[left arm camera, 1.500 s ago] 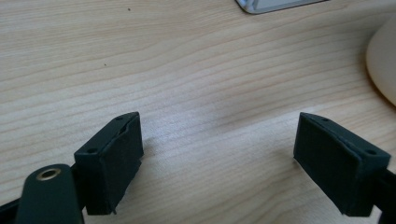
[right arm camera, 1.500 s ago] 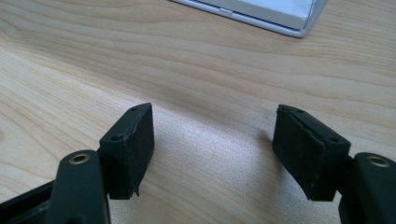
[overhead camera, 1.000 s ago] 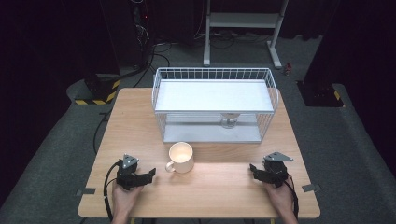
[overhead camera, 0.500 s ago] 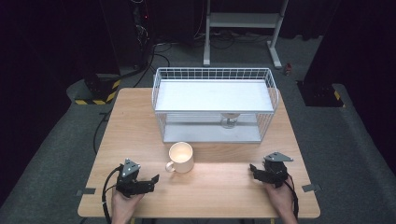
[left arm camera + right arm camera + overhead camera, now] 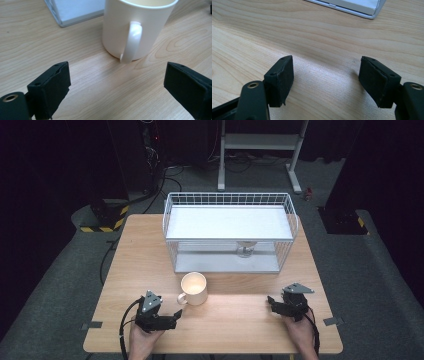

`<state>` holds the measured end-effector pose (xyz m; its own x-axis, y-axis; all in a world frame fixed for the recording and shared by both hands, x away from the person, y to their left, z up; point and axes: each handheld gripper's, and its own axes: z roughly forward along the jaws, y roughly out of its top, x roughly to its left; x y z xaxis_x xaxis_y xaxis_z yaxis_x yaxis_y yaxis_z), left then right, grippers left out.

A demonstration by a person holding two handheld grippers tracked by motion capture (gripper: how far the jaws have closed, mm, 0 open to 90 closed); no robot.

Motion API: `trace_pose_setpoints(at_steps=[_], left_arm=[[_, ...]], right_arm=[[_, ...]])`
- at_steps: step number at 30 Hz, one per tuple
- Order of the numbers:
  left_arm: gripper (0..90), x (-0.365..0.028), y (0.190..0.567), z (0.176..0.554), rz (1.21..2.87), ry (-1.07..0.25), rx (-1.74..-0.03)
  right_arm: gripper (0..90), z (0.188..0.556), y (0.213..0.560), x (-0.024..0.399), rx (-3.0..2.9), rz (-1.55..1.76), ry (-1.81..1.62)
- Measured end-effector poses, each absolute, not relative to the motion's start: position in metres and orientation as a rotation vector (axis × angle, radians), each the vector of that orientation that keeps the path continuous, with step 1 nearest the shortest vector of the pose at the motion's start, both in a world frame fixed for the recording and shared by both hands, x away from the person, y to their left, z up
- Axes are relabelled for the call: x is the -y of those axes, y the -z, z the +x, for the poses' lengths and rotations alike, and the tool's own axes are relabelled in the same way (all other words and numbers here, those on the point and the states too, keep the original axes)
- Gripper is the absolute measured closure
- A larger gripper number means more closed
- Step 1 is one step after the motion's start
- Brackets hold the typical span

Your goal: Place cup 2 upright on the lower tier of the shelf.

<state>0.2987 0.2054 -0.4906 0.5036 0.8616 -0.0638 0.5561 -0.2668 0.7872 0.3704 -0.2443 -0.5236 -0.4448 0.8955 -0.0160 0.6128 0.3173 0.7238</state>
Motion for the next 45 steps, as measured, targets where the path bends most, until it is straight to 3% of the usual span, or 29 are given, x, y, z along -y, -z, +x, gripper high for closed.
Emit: trace_pose_setpoints(at_steps=[21, 45], left_arm=[[0.3, -0.161, 0.496, 0.332, 2.015, -0.491, -1.12], [5.0, -0.141, 0.486, 0.361, 1.957, -0.52, -1.109]], right_arm=[[27.6, 0.371, 0.524, 0.244, -2.161, 1.35, -0.912], [27.5, 0.371, 0.524, 0.244, -2.159, 1.357, -0.91]])
